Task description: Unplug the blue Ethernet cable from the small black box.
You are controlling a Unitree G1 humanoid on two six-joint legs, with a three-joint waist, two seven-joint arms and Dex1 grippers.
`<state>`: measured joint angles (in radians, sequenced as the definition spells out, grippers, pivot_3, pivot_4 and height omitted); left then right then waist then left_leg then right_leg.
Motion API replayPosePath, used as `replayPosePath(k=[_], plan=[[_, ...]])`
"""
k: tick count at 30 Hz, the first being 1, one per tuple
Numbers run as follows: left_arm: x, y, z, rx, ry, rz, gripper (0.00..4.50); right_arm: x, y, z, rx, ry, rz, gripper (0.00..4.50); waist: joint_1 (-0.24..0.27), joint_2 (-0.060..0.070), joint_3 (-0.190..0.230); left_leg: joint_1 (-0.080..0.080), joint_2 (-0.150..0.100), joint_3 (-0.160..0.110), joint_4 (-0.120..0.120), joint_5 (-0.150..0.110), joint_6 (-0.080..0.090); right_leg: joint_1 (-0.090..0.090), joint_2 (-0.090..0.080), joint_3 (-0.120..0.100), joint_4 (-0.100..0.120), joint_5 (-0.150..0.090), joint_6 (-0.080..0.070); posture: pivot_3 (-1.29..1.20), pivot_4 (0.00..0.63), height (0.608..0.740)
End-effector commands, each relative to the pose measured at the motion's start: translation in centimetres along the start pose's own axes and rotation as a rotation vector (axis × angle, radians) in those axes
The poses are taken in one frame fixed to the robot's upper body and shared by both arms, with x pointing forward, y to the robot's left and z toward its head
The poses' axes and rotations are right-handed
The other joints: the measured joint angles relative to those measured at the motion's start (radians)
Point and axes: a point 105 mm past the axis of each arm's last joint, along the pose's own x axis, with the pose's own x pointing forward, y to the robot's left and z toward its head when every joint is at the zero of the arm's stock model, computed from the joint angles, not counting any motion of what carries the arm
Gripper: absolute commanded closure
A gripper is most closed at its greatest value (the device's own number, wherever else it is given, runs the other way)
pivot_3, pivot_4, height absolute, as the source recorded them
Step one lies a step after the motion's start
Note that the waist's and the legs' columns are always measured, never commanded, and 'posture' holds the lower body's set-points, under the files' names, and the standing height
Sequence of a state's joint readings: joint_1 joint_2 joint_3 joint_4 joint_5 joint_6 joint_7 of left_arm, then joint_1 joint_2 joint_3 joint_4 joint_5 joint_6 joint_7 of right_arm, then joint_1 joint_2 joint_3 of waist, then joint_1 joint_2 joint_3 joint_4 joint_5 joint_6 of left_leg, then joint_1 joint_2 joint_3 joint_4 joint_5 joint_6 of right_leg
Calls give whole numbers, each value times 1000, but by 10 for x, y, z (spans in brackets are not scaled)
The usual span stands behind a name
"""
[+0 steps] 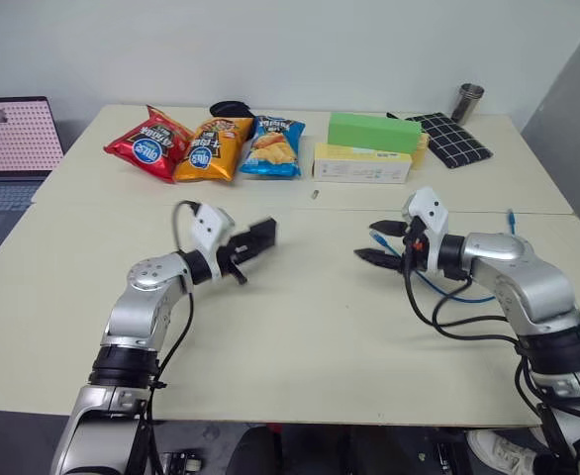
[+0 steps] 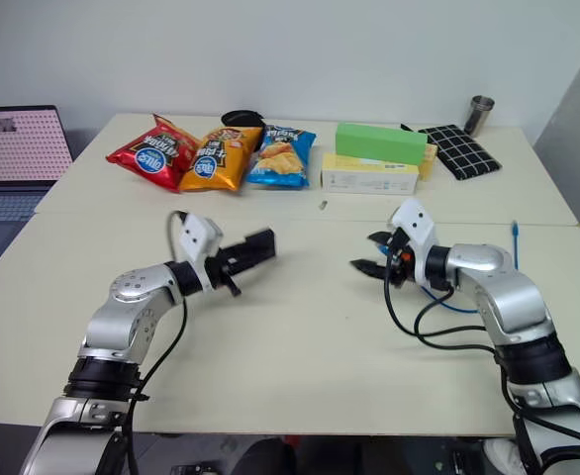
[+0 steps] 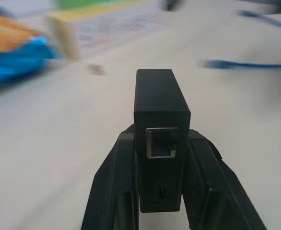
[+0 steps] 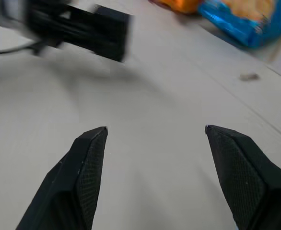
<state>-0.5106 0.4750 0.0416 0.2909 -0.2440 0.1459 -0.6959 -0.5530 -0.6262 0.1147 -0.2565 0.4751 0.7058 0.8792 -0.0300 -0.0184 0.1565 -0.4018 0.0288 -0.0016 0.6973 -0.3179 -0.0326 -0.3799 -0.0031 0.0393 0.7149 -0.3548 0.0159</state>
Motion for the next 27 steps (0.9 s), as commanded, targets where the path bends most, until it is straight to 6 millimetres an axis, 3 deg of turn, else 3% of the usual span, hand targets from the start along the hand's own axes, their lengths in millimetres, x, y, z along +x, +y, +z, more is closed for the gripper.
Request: replayPosePath(k=[1, 9, 11, 21, 27], plan=[[0, 21, 0, 56, -53, 176, 3725, -1, 16, 19, -38, -43, 35, 1043, 0, 0, 0, 0, 0, 0, 0, 0, 0, 0, 0, 0, 0, 0, 0, 0, 150, 740], [0, 25, -35, -67, -22, 296, 3725, 5, 15, 22, -34, -50, -12, 1043, 1, -1, 0, 0, 0, 0, 0, 0, 0, 0, 0, -1, 0, 0, 0, 0, 150, 740], [-2, 25, -39, -100, -19, 304, 3025, 6, 14, 21, -35, -45, -22, 1043, 1, -1, 0, 0, 0, 0, 0, 0, 0, 0, 0, 0, 0, 0, 0, 0, 150, 740], [-21, 14, -46, -79, 12, 257, 843, 6, 15, 18, -25, -29, -23, 1043, 1, -1, 0, 0, 0, 0, 0, 0, 0, 0, 0, -1, 0, 0, 0, 0, 150, 740], [-51, 1, -37, 0, 86, 188, 727, -2, 15, 7, -35, 4, -51, 1043, -1, -1, 0, 0, 0, -1, 0, 0, 0, 0, 0, -1, 0, 0, 0, 0, 150, 740]])
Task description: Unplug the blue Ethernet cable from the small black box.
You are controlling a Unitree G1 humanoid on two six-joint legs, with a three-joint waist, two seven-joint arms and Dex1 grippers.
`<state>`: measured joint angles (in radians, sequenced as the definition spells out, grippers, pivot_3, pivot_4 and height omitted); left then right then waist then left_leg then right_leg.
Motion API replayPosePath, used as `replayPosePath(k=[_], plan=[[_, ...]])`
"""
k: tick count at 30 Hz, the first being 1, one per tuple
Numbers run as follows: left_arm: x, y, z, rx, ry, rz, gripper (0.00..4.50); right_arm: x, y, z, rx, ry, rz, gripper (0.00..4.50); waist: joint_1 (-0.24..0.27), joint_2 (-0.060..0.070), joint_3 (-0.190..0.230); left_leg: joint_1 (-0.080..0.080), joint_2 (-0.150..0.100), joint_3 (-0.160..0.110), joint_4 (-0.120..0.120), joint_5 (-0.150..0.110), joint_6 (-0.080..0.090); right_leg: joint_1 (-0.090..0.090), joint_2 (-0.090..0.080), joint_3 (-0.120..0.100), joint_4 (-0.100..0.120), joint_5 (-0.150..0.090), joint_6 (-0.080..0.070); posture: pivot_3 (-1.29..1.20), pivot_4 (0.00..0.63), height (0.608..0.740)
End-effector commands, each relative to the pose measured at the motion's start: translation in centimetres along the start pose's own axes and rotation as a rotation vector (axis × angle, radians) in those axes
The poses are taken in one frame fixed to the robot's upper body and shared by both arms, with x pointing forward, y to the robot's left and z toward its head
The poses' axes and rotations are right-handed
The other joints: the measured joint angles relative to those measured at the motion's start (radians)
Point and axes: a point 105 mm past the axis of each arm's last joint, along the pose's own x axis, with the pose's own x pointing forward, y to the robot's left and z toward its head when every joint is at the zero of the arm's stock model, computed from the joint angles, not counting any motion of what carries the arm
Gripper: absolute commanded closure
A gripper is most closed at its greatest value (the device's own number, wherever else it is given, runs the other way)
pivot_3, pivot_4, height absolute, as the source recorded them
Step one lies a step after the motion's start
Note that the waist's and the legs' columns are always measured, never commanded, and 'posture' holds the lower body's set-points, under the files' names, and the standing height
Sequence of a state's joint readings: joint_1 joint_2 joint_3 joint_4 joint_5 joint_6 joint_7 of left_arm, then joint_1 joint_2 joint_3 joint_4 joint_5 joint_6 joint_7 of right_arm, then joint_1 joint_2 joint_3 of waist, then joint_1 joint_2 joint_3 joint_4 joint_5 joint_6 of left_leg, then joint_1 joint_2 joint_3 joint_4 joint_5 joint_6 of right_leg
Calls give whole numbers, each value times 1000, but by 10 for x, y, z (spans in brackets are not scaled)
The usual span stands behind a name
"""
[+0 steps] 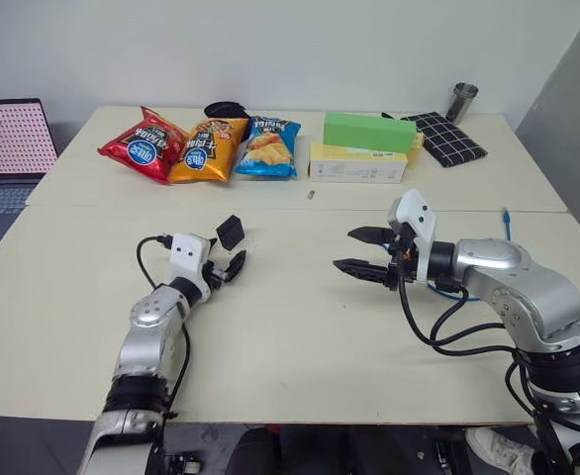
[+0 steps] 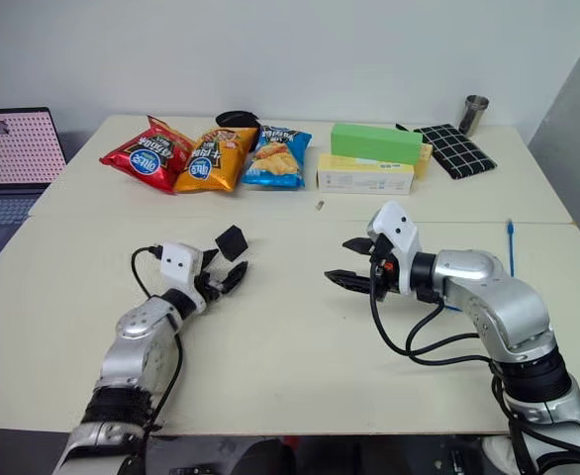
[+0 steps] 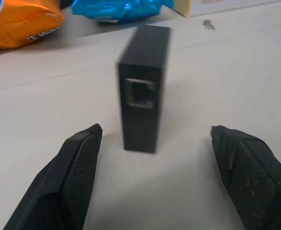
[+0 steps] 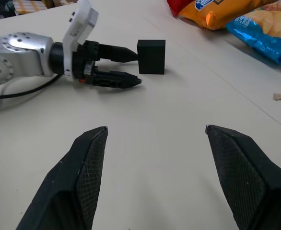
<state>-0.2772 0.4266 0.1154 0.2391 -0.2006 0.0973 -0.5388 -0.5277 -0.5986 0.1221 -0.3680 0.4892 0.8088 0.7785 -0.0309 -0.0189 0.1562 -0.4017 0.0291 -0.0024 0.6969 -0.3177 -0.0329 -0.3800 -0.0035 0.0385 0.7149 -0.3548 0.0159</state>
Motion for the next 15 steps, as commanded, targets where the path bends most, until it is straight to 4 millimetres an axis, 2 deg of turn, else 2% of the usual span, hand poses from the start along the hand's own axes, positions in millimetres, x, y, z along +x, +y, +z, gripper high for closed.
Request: replayPosePath(k=[1, 5, 7, 11, 15], plan=[[-19, -1, 23, 85, 2, -48, 727, -12, 2, 3, -54, -9, -25, 1043, 0, 0, 0, 0, 0, 0, 0, 0, 0, 0, 0, 0, 0, 0, 0, 0, 150, 740], [-43, -4, 34, 134, 77, -159, 727, -31, -3, -4, -39, -1, -62, 1043, 3, 0, 0, 0, -1, 0, 0, 0, 0, 1, 0, 0, 0, 0, 0, 0, 150, 740], [-53, 3, 48, 162, 85, -188, 727, -44, -9, -7, -29, 9, -89, 1043, 3, 0, 0, 0, -1, 0, 0, 0, 0, 1, 0, 0, -1, 0, 0, 0, 150, 740], [-60, 7, 67, 191, 83, -221, 727, -60, -21, -12, -13, 21, -153, 1043, 2, 0, 0, 1, -1, -1, 0, -2, 3, 2, 0, 0, 0, 0, 0, 0, 150, 740], [-60, 8, 75, 203, 85, -250, 727, -65, -27, -14, -5, 22, -193, 1043, 2, 0, 0, 1, -1, 0, 0, -2, 3, 2, 0, 0, -1, 0, 0, 0, 150, 740]])
